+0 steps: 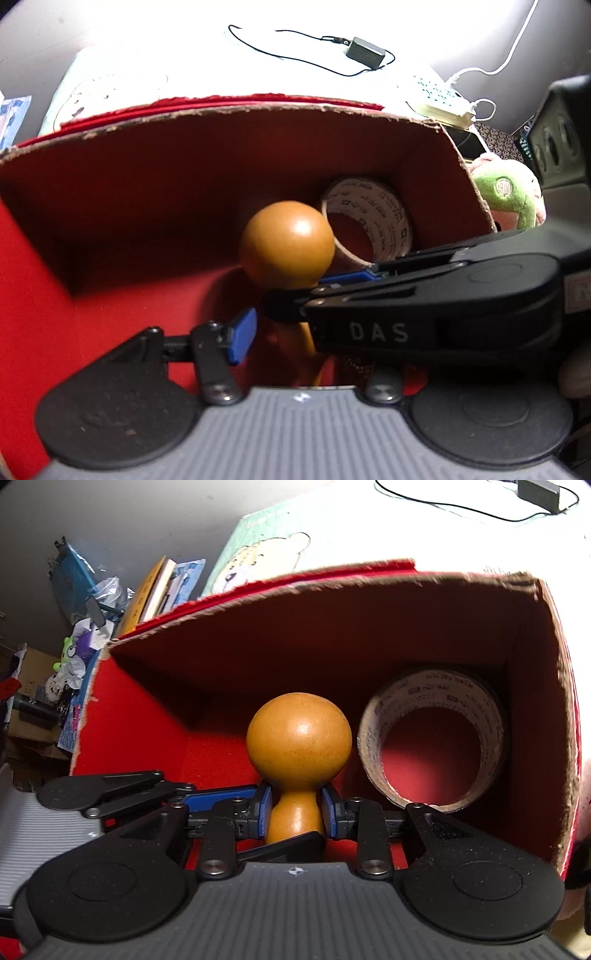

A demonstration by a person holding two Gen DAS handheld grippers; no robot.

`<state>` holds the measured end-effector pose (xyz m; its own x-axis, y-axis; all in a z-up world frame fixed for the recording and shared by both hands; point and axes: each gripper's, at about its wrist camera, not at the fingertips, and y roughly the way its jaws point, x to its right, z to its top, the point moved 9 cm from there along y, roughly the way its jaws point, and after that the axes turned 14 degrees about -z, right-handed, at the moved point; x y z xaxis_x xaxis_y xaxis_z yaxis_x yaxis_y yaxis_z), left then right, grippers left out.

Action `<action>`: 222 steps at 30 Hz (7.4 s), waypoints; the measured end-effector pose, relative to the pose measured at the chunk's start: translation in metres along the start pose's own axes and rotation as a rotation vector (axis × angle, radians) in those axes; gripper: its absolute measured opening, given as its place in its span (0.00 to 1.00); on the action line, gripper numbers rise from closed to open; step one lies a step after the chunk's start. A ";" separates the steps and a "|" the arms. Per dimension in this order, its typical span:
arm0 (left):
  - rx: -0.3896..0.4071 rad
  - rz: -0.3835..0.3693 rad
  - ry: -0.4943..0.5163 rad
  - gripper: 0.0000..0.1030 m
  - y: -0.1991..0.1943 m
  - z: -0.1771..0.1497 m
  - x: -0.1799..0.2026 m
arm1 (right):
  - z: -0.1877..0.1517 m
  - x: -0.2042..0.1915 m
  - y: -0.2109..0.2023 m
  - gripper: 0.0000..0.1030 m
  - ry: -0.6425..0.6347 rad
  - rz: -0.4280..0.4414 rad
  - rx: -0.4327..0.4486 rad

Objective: Organize objects
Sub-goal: 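Lower the gourd beside the tape roll and open the right gripper, then withdraw the right gripper from the box toward the beige strap, then close the right gripper around the beige strap with red ribbon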

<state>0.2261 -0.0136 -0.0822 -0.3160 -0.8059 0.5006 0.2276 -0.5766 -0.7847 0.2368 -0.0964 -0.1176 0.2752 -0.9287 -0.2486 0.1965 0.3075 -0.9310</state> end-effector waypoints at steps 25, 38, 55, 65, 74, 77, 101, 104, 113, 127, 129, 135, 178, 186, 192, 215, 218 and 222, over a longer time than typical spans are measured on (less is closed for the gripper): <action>-0.036 0.051 -0.010 0.57 0.007 0.003 -0.002 | 0.000 0.009 0.006 0.30 0.037 -0.091 0.028; -0.034 0.063 -0.008 0.57 0.008 0.003 -0.002 | 0.002 0.008 0.000 0.29 0.039 -0.064 0.073; -0.017 0.095 0.002 0.61 0.007 0.003 -0.002 | 0.006 0.008 -0.012 0.29 0.051 -0.052 0.160; -0.004 0.123 0.011 0.64 0.005 0.003 -0.002 | 0.004 0.009 -0.012 0.29 0.049 -0.057 0.173; 0.010 0.155 0.016 0.67 0.003 0.002 -0.002 | 0.004 0.009 -0.014 0.25 0.040 -0.070 0.191; 0.014 0.181 0.026 0.68 0.002 0.002 -0.002 | 0.004 0.010 -0.014 0.25 0.042 -0.078 0.196; 0.200 0.330 0.065 0.76 -0.071 -0.024 0.029 | -0.028 0.002 -0.099 0.24 0.018 -0.132 0.478; 0.216 0.335 0.073 0.78 -0.079 -0.032 0.037 | -0.036 -0.001 -0.111 0.25 0.009 -0.114 0.503; 0.254 0.363 0.111 0.84 -0.098 -0.053 0.057 | -0.061 -0.009 -0.128 0.29 -0.016 -0.129 0.557; 0.250 0.383 0.115 0.92 -0.107 -0.084 0.067 | -0.094 -0.012 -0.142 0.32 -0.006 -0.132 0.592; 0.243 0.381 0.113 0.92 -0.106 -0.089 0.068 | -0.100 -0.013 -0.142 0.33 -0.006 -0.126 0.588; 0.209 0.366 0.102 0.92 -0.097 -0.105 0.067 | -0.114 -0.016 -0.140 0.35 -0.015 -0.124 0.572; 0.147 -0.029 0.018 0.91 -0.046 -0.186 0.059 | -0.170 -0.008 -0.049 0.36 0.036 0.037 0.185; 0.142 -0.026 0.019 0.89 -0.041 -0.188 0.057 | -0.167 -0.015 -0.035 0.36 0.014 0.034 0.128; 0.149 -0.044 0.022 0.87 -0.040 -0.185 0.059 | -0.167 -0.011 -0.031 0.37 0.012 0.036 0.112; 0.027 -0.005 -0.006 0.53 0.000 -0.184 0.053 | -0.172 0.021 -0.041 0.44 0.082 0.057 0.115; 0.029 0.011 -0.001 0.49 -0.001 -0.184 0.051 | -0.171 0.020 -0.041 0.44 0.081 0.058 0.112; 0.028 0.023 0.005 0.44 0.001 -0.183 0.050 | -0.168 0.016 -0.042 0.44 0.098 0.091 0.105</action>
<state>0.0415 -0.0299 -0.1245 -0.3153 -0.8184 0.4804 0.2601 -0.5614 -0.7856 0.0751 -0.1592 -0.1279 0.2047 -0.9100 -0.3605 0.2731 0.4067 -0.8718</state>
